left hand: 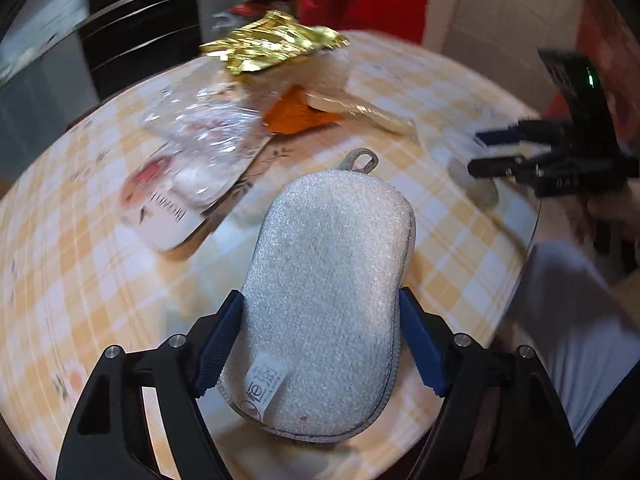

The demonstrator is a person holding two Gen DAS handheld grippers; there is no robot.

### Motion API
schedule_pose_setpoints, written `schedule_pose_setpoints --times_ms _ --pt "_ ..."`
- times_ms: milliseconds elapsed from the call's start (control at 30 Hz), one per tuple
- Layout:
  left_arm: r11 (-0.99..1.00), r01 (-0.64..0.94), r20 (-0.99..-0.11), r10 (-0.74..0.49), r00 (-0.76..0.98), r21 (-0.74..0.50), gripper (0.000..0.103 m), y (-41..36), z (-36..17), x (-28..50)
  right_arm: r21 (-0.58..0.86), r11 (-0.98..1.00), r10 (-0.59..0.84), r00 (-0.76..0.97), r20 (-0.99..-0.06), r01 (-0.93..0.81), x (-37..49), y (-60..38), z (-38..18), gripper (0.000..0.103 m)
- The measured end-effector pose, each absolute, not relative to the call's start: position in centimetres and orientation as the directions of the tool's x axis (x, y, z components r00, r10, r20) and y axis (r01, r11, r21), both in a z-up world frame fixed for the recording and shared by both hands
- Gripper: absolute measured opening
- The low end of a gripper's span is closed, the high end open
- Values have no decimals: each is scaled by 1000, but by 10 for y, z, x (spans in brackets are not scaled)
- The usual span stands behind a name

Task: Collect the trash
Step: 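Carry the sponge and dome lid over the brown bin and open both tools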

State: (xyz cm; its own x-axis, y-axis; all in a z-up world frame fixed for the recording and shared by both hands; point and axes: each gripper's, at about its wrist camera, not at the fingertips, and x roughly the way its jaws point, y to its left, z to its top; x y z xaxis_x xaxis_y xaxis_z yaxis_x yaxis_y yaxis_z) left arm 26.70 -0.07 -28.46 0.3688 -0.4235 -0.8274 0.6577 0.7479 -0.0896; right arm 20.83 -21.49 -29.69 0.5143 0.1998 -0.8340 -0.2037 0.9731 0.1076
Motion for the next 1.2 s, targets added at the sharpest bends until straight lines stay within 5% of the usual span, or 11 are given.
schedule_pose_setpoints --times_ms 533,1200 --pt "894 399 -674 -424 605 -204 75 44 -221 175 126 939 293 553 -780 -320 151 -171 -246 66" --pt "825 508 -740 -500 450 -249 81 19 -255 78 111 933 313 618 -721 -343 88 -168 -202 66"
